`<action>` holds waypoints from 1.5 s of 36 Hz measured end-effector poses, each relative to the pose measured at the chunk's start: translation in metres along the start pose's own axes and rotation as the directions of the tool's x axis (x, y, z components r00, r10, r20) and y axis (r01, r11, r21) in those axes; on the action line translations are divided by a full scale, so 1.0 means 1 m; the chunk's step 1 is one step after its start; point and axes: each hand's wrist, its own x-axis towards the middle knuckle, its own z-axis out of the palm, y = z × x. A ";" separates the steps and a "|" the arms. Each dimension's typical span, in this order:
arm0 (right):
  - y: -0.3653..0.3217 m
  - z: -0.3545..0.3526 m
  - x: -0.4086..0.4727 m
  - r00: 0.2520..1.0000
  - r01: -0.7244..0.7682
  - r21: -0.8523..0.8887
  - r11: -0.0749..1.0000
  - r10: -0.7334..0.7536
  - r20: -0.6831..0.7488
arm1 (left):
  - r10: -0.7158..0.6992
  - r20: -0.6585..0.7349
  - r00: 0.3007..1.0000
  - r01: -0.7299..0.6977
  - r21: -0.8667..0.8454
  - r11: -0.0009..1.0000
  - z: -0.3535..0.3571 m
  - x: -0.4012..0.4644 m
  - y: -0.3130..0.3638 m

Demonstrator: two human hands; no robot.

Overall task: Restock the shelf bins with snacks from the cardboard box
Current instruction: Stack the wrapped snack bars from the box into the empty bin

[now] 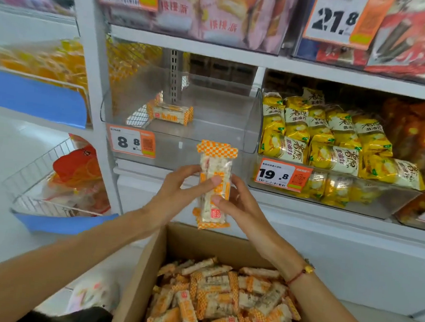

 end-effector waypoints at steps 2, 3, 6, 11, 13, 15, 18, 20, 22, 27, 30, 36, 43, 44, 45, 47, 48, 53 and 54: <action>-0.013 0.009 0.009 0.998 0.054 -0.003 0.999 -0.054 -0.033 | 0.058 -0.039 0.998 -0.057 0.026 0.998 -0.011 0.004 0.009; -0.017 0.012 0.015 0.997 0.070 -0.017 0.997 -0.071 -0.040 | 0.076 -0.056 0.996 -0.074 0.035 0.997 -0.016 0.007 0.010; -0.036 0.020 0.030 0.994 0.101 -0.053 0.994 -0.102 -0.026 | 0.153 -0.156 0.976 -0.148 0.044 0.988 -0.032 0.014 0.013; -0.068 0.030 0.066 0.988 0.146 -0.084 0.986 -0.149 -0.042 | 0.273 -0.412 0.869 -0.273 0.060 0.960 -0.068 0.030 0.014; -0.081 0.031 0.092 0.982 0.169 -0.129 0.977 -0.178 -0.058 | 0.353 -0.552 0.755 -0.255 0.249 0.934 -0.092 0.042 0.008; -0.091 0.025 0.121 0.975 0.185 -0.210 0.960 -0.206 -0.087 | 0.429 -0.626 0.651 -0.150 0.448 0.882 -0.112 0.055 0.001; -0.098 0.014 0.176 0.967 0.180 -0.431 0.884 -0.240 -0.089 | 0.468 -0.605 0.644 -0.026 0.595 0.803 -0.140 0.073 -0.015; -0.095 0.007 0.212 0.971 0.178 -0.606 0.775 -0.237 -0.018 | 0.477 -0.543 0.691 0.002 0.662 0.749 -0.153 0.081 -0.031; -0.088 0.003 0.244 0.977 0.185 -0.774 0.606 -0.202 0.075 | 0.475 -0.494 0.728 0.029 0.715 0.699 -0.161 0.085 -0.048; -0.060 0.012 0.295 0.981 0.192 -0.928 0.319 -0.044 0.188 | 0.497 -0.494 0.713 0.041 0.738 0.674 -0.156 0.095 -0.055; -0.043 0.024 0.313 0.980 0.198 -0.930 0.311 -0.029 0.199 | 0.525 -0.537 0.660 0.049 0.728 0.684 -0.153 0.102 -0.049; -0.018 0.037 0.324 0.959 0.266 -0.945 0.192 -0.153 0.238 | 0.545 -0.544 0.638 0.025 0.722 0.691 -0.148 0.111 -0.054; -0.017 0.038 0.324 0.947 0.209 -0.978 -0.027 -0.244 0.209 | 0.544 -0.582 0.605 -0.005 0.680 0.733 -0.141 0.116 -0.053; -0.016 0.039 0.324 0.951 0.206 -0.978 -0.010 -0.233 0.203 | 0.542 -0.588 0.601 -0.005 0.675 0.738 -0.140 0.116 -0.053; -0.015 0.041 0.324 0.956 0.208 -0.978 0.020 -0.218 0.199 | 0.540 -0.592 0.598 -0.005 0.671 0.741 -0.139 0.117 -0.052; -0.015 0.042 0.323 0.965 0.205 -0.975 0.090 -0.187 0.186 | 0.537 -0.598 0.596 -0.004 0.666 0.746 -0.138 0.118 -0.052; -0.016 0.041 0.323 0.968 0.200 -0.972 0.122 -0.176 0.177 | 0.537 -0.598 0.595 -0.005 0.665 0.747 -0.138 0.118 -0.052; -0.016 0.040 0.318 0.985 0.153 -0.953 0.262 -0.115 0.127 | 0.544 -0.582 0.605 -0.025 0.669 0.743 -0.142 0.115 -0.053; -0.016 0.040 0.317 0.984 0.157 -0.952 0.263 -0.120 0.129 | 0.543 -0.576 0.611 -0.028 0.670 0.742 -0.143 0.114 -0.053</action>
